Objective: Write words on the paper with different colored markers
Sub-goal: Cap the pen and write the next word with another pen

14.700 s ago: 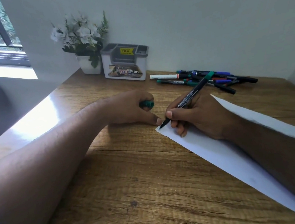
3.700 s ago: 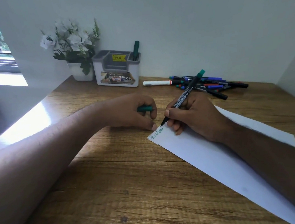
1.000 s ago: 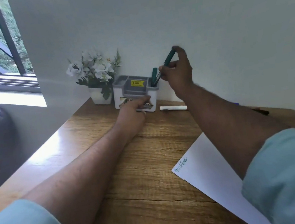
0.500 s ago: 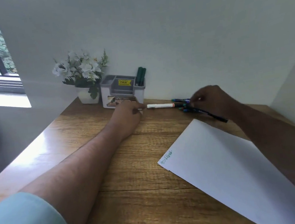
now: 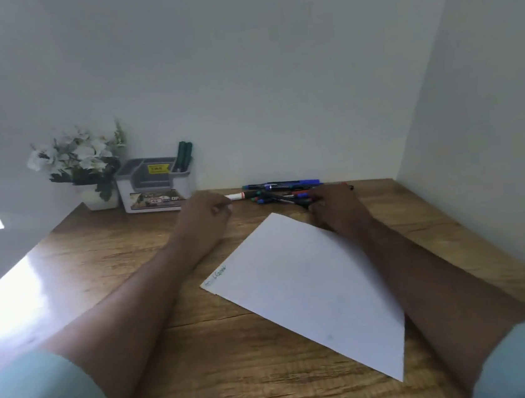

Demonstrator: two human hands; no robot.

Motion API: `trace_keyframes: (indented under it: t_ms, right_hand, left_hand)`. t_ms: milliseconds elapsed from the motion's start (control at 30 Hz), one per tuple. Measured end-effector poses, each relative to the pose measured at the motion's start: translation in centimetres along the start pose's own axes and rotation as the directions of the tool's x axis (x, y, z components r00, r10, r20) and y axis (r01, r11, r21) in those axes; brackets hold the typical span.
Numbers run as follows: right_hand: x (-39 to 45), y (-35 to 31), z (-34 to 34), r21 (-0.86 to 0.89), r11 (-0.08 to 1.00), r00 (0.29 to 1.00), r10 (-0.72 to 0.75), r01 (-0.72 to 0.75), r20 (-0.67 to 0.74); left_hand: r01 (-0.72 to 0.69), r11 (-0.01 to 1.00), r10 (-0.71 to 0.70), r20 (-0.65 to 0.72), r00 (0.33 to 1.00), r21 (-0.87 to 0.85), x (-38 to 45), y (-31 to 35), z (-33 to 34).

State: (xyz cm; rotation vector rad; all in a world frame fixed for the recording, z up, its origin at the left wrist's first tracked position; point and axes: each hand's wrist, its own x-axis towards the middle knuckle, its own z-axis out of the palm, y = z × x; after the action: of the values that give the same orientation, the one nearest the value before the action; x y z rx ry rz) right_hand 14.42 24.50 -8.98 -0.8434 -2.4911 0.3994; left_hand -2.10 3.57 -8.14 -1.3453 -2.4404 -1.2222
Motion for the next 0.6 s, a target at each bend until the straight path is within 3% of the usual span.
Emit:
trace_keyframes:
  t_ms: [133, 267, 333, 367, 433, 467, 533, 600]
  right_hand:
    - [0.2, -0.4, 0.9, -0.085, 0.995, 0.994, -0.044, 0.053, 0.103]
    - [0.7, -0.6, 1.2, -0.06, 0.993, 0.994, -0.101, 0.103, 0.036]
    - [0.3, -2.0, 0.9, 0.116, 0.987, 0.993, -0.104, 0.109, -0.047]
    - [-0.4, -3.3, 0.4, 0.307, 0.948, 0.996, -0.063, 0.08, -0.063]
    - [-2.0, -6.5, -0.4, 0.731, 0.681, 0.998, -0.003, -0.043, 0.061]
    - [-2.7, -7.8, -0.6, 0.846, 0.524, 0.989, -0.035, -0.102, 0.142]
    - [-3.8, -9.7, -0.6, 0.925, 0.34, 0.964, -0.137, -0.172, 0.229]
    - [-4.5, -10.7, -0.6, 0.944, 0.223, 0.934, -0.21, -0.244, 0.29]
  left_hand:
    - [-0.041, 0.994, 0.041, 0.004, 0.999, -0.105, -0.8, 2.6, 2.2]
    - [-0.201, 0.978, 0.203, 0.049, 0.978, -0.051, -1.8, 2.7, 2.4]
    - [-0.213, 0.973, 0.213, -0.011, 0.977, -0.09, -2.2, 2.8, 2.2]
    - [-0.219, 0.967, 0.215, -0.047, 0.976, -0.127, -2.4, 2.9, 2.1]
    - [-0.205, 0.952, 0.187, -0.098, 0.978, -0.229, -2.8, 3.2, 1.6]
    - [-0.192, 0.943, 0.169, -0.105, 0.98, -0.273, -3.0, 3.3, 1.1]
    - [-0.182, 0.929, 0.168, -0.071, 0.983, -0.323, -3.3, 3.3, 0.1]
    - [-0.193, 0.913, 0.195, -0.033, 0.98, -0.358, -4.1, 3.1, -1.0]
